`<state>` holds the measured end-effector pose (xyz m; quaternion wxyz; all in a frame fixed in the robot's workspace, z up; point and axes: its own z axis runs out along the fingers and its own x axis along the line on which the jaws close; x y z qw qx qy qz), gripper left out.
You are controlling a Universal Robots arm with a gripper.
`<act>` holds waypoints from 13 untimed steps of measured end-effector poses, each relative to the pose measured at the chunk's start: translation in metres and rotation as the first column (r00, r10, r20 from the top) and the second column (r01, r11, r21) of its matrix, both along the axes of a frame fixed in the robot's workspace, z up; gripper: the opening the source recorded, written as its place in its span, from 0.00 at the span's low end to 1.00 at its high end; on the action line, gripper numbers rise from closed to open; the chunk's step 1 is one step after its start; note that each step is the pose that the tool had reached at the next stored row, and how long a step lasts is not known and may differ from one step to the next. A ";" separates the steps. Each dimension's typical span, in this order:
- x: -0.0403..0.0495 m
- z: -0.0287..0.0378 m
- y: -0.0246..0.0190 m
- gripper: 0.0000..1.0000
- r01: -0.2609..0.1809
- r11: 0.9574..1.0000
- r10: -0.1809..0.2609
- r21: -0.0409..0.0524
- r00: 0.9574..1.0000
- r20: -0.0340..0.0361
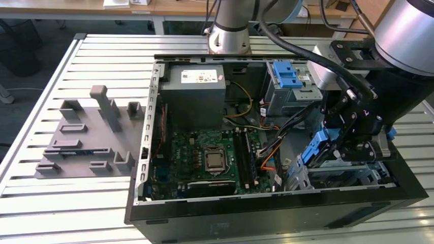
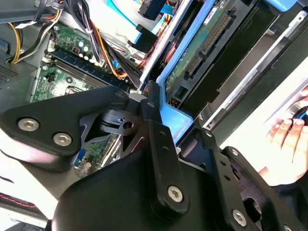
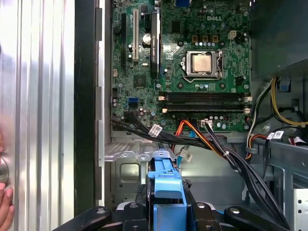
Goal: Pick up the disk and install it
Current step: 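Insert the disk into the insertion slot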
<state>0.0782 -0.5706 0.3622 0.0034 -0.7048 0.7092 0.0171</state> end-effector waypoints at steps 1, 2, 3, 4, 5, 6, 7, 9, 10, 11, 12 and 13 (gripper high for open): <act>0.0000 -0.0001 0.0000 0.36 0.000 1.000 0.000 0.000 1.000 0.000; 0.0000 -0.0001 0.0000 0.36 0.000 1.000 0.000 0.000 1.000 0.000; 0.0000 -0.0002 0.0000 0.36 0.000 1.000 0.000 0.000 1.000 0.000; 0.0000 -0.0002 0.0000 0.36 0.000 1.000 0.000 0.000 1.000 0.000; 0.0000 -0.0002 0.0000 0.36 0.000 1.000 0.000 0.000 1.000 0.000; 0.0000 -0.0002 0.0000 0.36 0.000 1.000 0.000 0.000 1.000 0.000; 0.0000 -0.0002 0.0000 0.36 0.000 1.000 0.000 0.000 1.000 0.000; 0.0000 -0.0004 0.0000 0.36 0.000 1.000 0.000 0.000 1.000 0.000; 0.0000 -0.0008 0.0000 0.36 0.000 1.000 0.000 0.000 1.000 0.000; 0.0000 -0.0014 0.0000 0.36 0.000 1.000 0.000 0.001 1.000 0.000; 0.0000 -0.0021 0.0000 0.36 0.000 1.000 0.000 0.000 1.000 0.000; 0.0000 -0.0028 0.0000 0.36 0.000 1.000 0.000 0.000 1.000 0.000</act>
